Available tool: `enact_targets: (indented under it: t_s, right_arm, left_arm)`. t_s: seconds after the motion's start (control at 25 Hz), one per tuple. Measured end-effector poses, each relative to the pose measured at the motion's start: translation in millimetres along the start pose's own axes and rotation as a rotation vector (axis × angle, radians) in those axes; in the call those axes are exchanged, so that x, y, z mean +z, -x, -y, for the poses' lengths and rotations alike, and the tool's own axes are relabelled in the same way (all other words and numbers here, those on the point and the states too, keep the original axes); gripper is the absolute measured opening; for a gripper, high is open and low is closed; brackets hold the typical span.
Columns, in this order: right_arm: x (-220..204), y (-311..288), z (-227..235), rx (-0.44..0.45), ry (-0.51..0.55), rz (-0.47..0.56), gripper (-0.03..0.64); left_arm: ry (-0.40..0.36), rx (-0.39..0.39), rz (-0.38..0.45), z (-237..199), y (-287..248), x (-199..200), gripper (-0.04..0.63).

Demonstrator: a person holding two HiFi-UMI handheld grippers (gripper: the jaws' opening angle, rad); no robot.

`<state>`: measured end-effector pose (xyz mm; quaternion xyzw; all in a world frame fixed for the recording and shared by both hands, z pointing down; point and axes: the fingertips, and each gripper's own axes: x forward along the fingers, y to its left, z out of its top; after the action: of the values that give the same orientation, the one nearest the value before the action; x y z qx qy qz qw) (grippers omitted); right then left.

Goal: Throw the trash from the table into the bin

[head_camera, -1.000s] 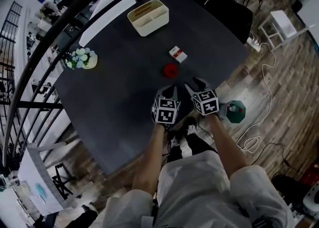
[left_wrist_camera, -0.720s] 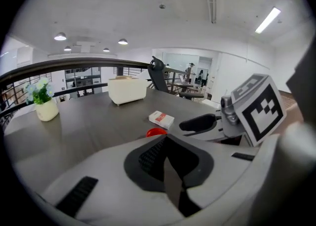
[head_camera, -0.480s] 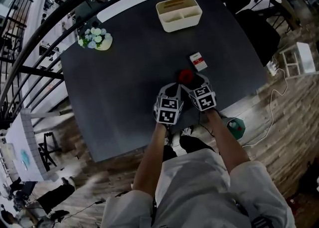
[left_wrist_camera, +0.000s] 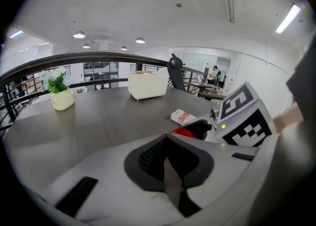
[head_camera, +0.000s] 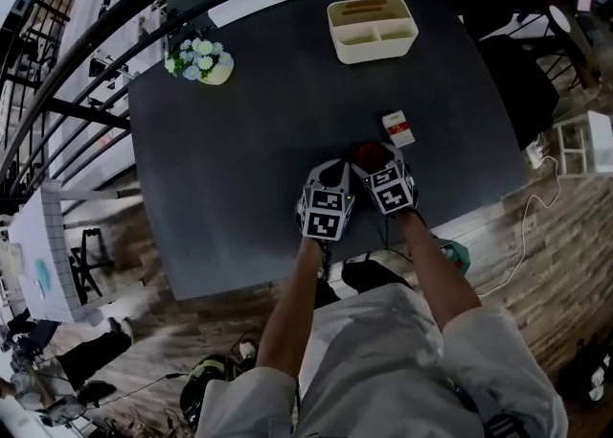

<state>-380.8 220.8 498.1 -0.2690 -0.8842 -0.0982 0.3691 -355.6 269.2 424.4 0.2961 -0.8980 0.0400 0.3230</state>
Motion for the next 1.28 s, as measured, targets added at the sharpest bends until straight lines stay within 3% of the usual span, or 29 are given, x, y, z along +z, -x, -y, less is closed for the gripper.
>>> enact_targets:
  t_s: [0.08,0.48,0.6,0.88,1.28]
  right_arm:
    - [1,3,-3,-0.011,-0.015,0.019,0.322]
    - [-19,67,8,-0.163,-0.196,0.086,0.319]
    - [-51,107,15,-0.215,-0.243,0.103,0.319]
    - [-143,186,36,-0.434,-0.469,0.089,0.319]
    - [-275,280,20,-0.659,-0.74,0.094,0.319]
  left_arm:
    - [-0.003,-0.008,0.004,1,4,0,0.028]
    - [-0.106,-0.153,-0.024,55,8,3,0.026]
    - [-0.152,-0.215,-0.034,104,12,-1,0.028]
    - [-0.319,-0.465,-0.089,209,5,-30,0.028]
    - [-0.503,-0.729,-0.18,346,23,-105,0.027]
